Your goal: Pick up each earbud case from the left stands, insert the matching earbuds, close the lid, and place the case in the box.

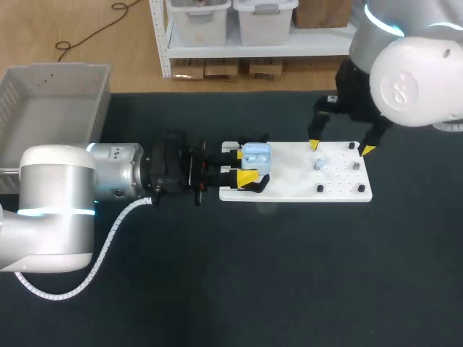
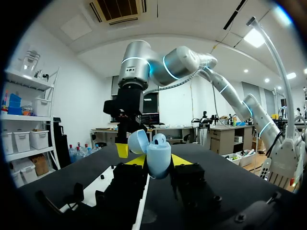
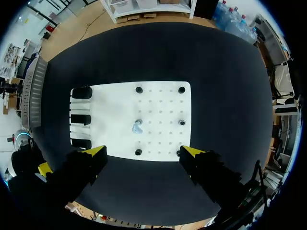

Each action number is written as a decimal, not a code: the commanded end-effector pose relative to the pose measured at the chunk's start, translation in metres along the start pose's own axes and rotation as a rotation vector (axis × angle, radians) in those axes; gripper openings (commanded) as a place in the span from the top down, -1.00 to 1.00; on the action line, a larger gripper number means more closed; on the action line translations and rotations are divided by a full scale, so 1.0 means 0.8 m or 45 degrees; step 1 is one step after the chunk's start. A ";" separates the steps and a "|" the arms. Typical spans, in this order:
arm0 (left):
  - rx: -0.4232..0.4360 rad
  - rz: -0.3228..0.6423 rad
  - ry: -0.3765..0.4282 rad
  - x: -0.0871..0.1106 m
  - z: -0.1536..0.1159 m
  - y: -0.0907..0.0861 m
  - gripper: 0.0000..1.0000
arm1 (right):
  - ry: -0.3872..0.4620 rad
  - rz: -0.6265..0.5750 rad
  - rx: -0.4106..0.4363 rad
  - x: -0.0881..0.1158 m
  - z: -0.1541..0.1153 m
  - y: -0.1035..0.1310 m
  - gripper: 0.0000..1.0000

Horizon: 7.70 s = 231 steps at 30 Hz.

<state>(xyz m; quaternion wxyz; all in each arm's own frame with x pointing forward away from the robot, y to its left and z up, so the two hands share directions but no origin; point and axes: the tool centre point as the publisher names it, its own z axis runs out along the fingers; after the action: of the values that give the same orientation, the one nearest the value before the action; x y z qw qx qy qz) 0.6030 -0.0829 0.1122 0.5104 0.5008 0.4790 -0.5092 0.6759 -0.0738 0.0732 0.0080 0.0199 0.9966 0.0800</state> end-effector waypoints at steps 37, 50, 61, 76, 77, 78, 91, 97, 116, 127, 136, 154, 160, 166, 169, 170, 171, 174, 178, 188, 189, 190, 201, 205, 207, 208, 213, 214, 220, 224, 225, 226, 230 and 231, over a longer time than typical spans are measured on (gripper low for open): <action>-0.007 0.004 -0.001 0.000 0.000 -0.002 1.00 | -0.245 0.097 0.069 -0.012 0.059 0.008 -0.02; -0.007 0.004 -0.001 0.000 0.000 -0.002 1.00 | -0.232 0.080 0.063 -0.022 0.070 0.011 0.14; -0.007 0.004 -0.001 0.000 0.000 -0.002 1.00 | -0.232 0.078 0.071 -0.026 0.074 0.010 0.23; -0.007 0.004 -0.001 0.000 0.000 -0.002 1.00 | -0.221 0.074 0.068 -0.026 0.078 0.010 0.39; -0.007 0.004 -0.001 0.000 0.000 -0.002 1.00 | -0.220 0.073 0.068 -0.026 0.078 0.010 0.39; -0.007 0.004 -0.001 0.000 0.000 -0.002 1.00 | -0.220 0.072 0.068 -0.026 0.079 0.010 0.39; -0.007 0.004 -0.001 0.000 0.000 -0.002 1.00 | -0.216 0.064 0.071 -0.028 0.081 0.013 0.44; -0.007 0.004 -0.001 0.000 0.000 -0.002 1.00 | -0.215 0.066 0.073 -0.028 0.081 0.013 0.54; -0.007 0.004 -0.001 0.000 0.000 -0.002 1.00 | -0.217 0.053 0.097 -0.022 0.074 0.013 1.00; -0.007 0.004 -0.001 0.000 0.000 -0.002 1.00 | -0.248 0.033 0.129 -0.010 0.052 0.011 1.00; -0.007 0.004 -0.001 0.000 0.000 -0.002 1.00 | -0.295 0.030 0.126 0.002 0.018 0.007 1.00; -0.007 0.004 -0.001 0.000 0.000 -0.002 1.00 | -0.176 -0.259 0.101 0.039 -0.102 0.033 1.00; -0.007 0.004 -0.001 0.000 0.000 -0.002 1.00 | -0.117 -0.392 0.097 0.055 -0.135 0.057 1.00; -0.007 0.004 -0.001 0.000 0.000 -0.002 1.00 | -0.033 -0.532 0.121 0.067 -0.145 0.092 1.00; -0.007 0.004 -0.001 0.000 0.000 -0.002 1.00 | -0.017 -0.576 0.108 0.072 -0.146 0.106 1.00; -0.007 0.004 -0.001 0.000 0.000 -0.002 1.00 | -0.008 -0.591 0.098 0.074 -0.147 0.110 1.00; -0.007 0.004 -0.001 0.000 0.000 -0.002 1.00 | -0.003 -0.604 0.100 0.076 -0.147 0.114 1.00; -0.007 0.004 -0.001 0.000 0.000 -0.002 1.00 | 0.015 -0.639 0.106 0.085 -0.146 0.126 1.00; -0.007 0.004 -0.001 0.000 0.000 -0.002 1.00 | 0.031 -0.674 0.095 0.093 -0.141 0.140 1.00; -0.007 0.004 -0.001 0.000 0.000 -0.002 1.00 | 0.042 -0.714 0.088 0.110 -0.124 0.170 1.00; -0.007 0.004 -0.001 0.000 0.000 -0.002 1.00 | 0.037 -0.716 0.086 0.111 -0.123 0.173 1.00; -0.007 0.004 -0.001 0.000 0.000 -0.002 1.00 | 0.030 -0.717 0.084 0.113 -0.122 0.176 1.00; -0.007 0.004 -0.001 0.000 0.000 -0.002 1.00 | -0.069 -0.739 0.108 0.124 -0.111 0.209 1.00; -0.007 0.004 -0.001 0.000 0.000 -0.002 1.00 | -0.090 -0.707 0.088 0.122 -0.108 0.212 1.00; -0.007 0.004 -0.001 0.000 0.000 -0.002 1.00 | -0.090 -0.707 0.088 0.122 -0.108 0.212 1.00; -0.007 0.004 -0.001 0.000 0.000 -0.002 1.00 | -0.090 -0.707 0.088 0.122 -0.108 0.212 1.00; -0.007 0.004 -0.001 0.000 0.000 -0.002 1.00 | -0.090 -0.707 0.088 0.122 -0.108 0.212 1.00; -0.007 0.004 -0.001 0.000 0.000 -0.002 1.00 | -0.090 -0.707 0.088 0.122 -0.108 0.212 1.00; -0.007 0.004 -0.001 0.000 0.000 -0.002 1.00 | -0.045 -0.793 0.170 0.113 -0.107 0.219 1.00; -0.007 0.004 -0.001 0.000 0.000 -0.002 1.00 | -0.023 -0.848 0.195 0.105 -0.106 0.222 1.00; -0.007 0.004 -0.001 0.000 0.000 -0.002 1.00 | -0.021 -0.856 0.197 0.104 -0.105 0.222 1.00; -0.007 0.004 -0.001 0.000 0.000 -0.002 1.00 | -0.021 -0.861 0.199 0.104 -0.105 0.222 1.00; -0.007 0.004 -0.001 0.000 0.000 -0.002 1.00 | -0.026 -0.874 0.195 0.102 -0.103 0.221 1.00; -0.007 0.004 -0.001 0.000 0.000 -0.002 1.00 | -0.028 -0.876 0.191 0.102 -0.102 0.221 1.00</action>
<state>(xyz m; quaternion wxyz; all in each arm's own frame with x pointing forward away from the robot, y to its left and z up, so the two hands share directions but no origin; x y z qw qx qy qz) 0.6030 -0.0829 0.1122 0.5104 0.5008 0.4790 -0.5092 0.5966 0.0895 0.1816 0.0473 -0.3152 0.9478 -0.0016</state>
